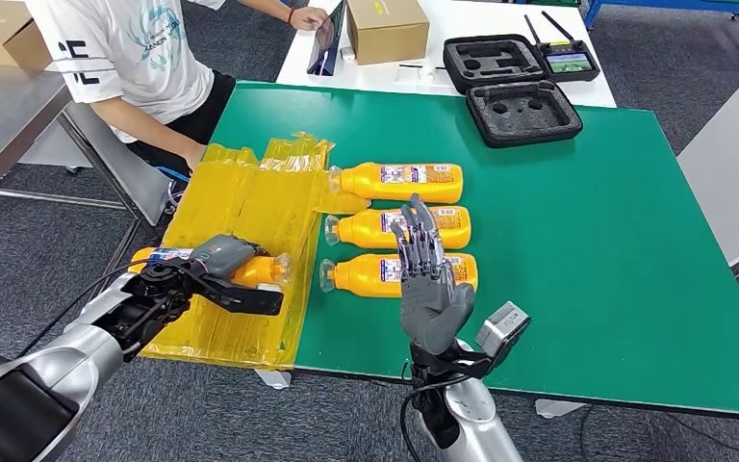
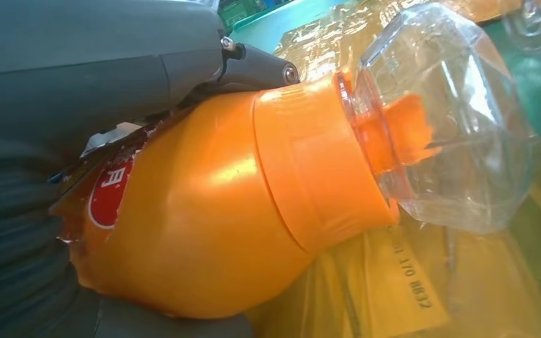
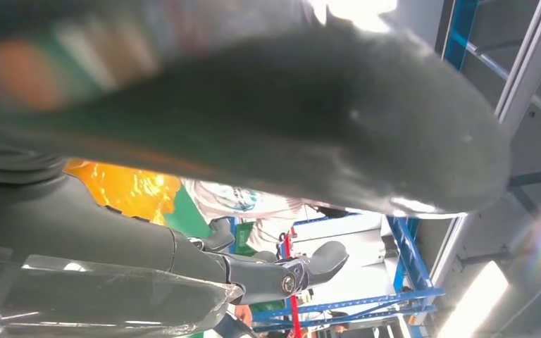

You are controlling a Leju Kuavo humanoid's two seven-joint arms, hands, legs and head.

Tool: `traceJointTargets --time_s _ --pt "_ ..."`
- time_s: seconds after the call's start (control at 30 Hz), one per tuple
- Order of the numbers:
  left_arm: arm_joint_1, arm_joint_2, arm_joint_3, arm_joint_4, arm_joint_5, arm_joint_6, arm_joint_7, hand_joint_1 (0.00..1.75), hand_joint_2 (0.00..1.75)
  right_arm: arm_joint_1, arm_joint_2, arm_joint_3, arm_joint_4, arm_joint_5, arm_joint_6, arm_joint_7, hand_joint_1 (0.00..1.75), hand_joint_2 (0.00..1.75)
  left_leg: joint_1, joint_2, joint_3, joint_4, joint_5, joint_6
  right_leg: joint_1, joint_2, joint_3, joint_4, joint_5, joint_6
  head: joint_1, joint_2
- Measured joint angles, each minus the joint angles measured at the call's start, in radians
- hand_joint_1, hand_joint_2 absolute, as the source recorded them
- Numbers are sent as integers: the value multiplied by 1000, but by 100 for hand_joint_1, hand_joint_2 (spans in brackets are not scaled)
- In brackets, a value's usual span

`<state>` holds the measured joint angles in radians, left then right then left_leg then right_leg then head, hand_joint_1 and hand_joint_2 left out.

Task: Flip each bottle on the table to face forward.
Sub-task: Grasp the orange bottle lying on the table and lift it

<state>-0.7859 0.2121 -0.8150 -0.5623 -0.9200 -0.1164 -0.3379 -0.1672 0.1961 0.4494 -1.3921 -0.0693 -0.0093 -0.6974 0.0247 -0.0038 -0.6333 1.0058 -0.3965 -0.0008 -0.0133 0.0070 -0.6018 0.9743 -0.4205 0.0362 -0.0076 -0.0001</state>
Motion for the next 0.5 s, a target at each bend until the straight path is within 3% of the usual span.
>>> traceJointTargets --time_s 0.03,0.07,0.17,0.5 --pt "-1 0 0 4 1 -4 -1 41 175 -2 0 0 4 -1 0 0 0 0 0 0 0 0 0 0 0 0 0 0 0 0 0 0" --pt "-2 0 0 7 5 -12 -5 10 131 -4 0 0 8 -1 0 0 0 0 0 0 0 0 0 0 0 0 1 0 0 0 0 0" --pt "-7 0 0 16 31 -50 -33 0 0 -12 1 0 23 -3 -1 0 0 0 0 0 1 0 0 0 0 0 2 0 0 0 0 0" --pt "-2 36 61 13 289 -277 -211 0 0 -16 2 11 54 -3 -3 0 0 0 0 -1 5 -1 -1 0 0 0 6 0 -1 0 0 0"
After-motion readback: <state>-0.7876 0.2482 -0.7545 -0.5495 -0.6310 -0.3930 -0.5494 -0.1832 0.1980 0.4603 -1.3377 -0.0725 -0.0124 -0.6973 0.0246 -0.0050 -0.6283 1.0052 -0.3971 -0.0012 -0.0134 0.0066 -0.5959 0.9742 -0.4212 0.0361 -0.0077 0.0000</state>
